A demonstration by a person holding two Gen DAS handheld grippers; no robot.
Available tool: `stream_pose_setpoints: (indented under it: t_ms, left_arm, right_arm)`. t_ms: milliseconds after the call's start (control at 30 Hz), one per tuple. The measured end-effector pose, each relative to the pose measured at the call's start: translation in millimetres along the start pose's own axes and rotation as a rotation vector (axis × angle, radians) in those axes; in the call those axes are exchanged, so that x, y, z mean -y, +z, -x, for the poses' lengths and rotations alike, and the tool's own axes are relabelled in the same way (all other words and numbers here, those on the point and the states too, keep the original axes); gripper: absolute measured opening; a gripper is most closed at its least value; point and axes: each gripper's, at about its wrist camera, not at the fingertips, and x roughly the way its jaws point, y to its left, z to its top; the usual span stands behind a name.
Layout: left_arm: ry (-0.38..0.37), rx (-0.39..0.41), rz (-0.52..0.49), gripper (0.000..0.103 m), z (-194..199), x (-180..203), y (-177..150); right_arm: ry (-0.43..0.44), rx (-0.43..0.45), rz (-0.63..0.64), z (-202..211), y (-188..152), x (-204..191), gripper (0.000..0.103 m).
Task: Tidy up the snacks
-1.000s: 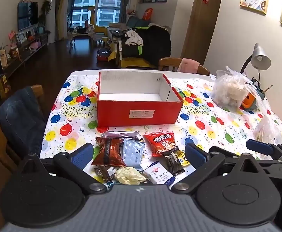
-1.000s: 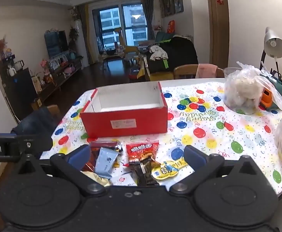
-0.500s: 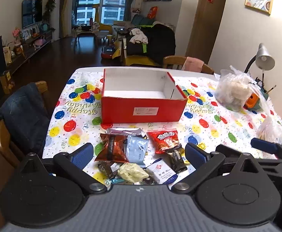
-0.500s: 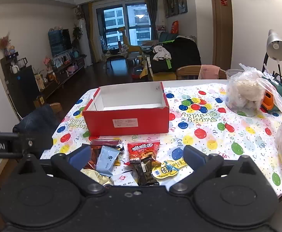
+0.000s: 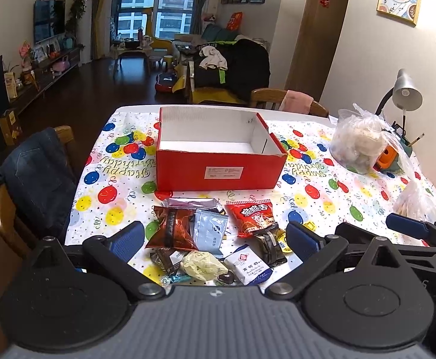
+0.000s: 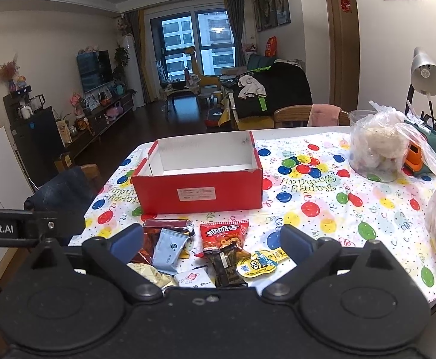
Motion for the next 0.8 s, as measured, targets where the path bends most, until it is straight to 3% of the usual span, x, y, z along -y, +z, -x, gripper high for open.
stream_pose_setpoints:
  t_ms: [800]
  left_arm:
    - [-0.02, -0.023, 0.011, 0.101, -3.2, -1.3, -4.1]
  right_arm:
    - [-0.007, -0.01, 0.002, -0.9, -0.5, -0.6, 0.097]
